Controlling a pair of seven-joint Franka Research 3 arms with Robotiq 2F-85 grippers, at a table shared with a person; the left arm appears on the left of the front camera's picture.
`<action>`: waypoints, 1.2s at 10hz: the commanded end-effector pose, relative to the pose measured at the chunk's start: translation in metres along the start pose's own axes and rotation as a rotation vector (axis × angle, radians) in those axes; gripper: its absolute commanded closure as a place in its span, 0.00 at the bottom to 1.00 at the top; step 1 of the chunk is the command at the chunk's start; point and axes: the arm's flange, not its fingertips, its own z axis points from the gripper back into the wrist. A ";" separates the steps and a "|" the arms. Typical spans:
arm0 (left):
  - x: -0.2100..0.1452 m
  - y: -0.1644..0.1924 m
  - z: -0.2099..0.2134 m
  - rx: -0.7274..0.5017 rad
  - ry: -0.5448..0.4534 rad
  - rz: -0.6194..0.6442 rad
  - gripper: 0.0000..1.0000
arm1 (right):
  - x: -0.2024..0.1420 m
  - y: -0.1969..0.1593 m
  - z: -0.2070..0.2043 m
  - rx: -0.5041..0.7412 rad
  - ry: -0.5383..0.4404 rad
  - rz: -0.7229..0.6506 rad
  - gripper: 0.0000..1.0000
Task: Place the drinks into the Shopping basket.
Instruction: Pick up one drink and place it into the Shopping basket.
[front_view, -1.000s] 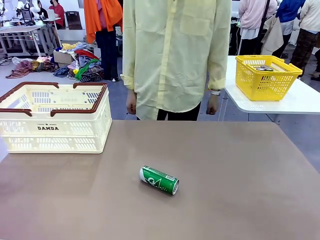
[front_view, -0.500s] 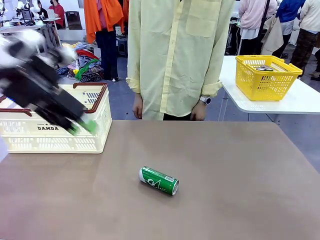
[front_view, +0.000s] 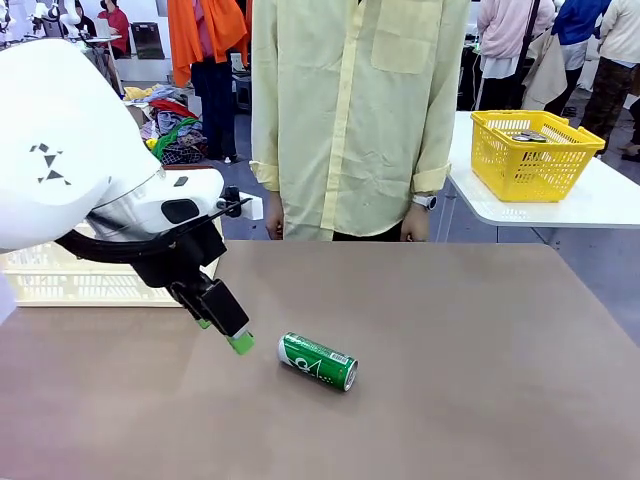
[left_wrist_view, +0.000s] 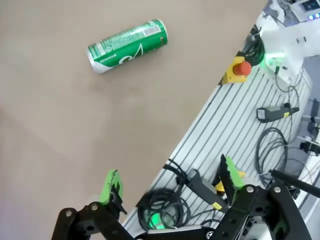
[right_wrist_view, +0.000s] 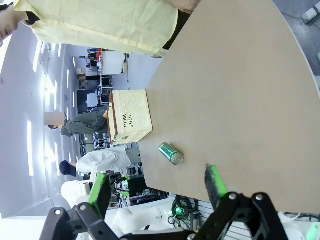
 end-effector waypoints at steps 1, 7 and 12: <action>-0.006 -0.007 0.013 -0.034 0.007 0.011 0.00 | 0.000 0.001 0.003 0.009 0.000 0.020 0.00; 0.048 0.016 -0.023 -0.007 0.045 -1.017 0.00 | 0.000 0.001 0.003 0.009 0.000 0.020 0.00; 0.092 0.018 -0.046 -0.222 0.180 -1.264 0.00 | 0.000 0.001 0.003 0.009 0.000 0.020 0.00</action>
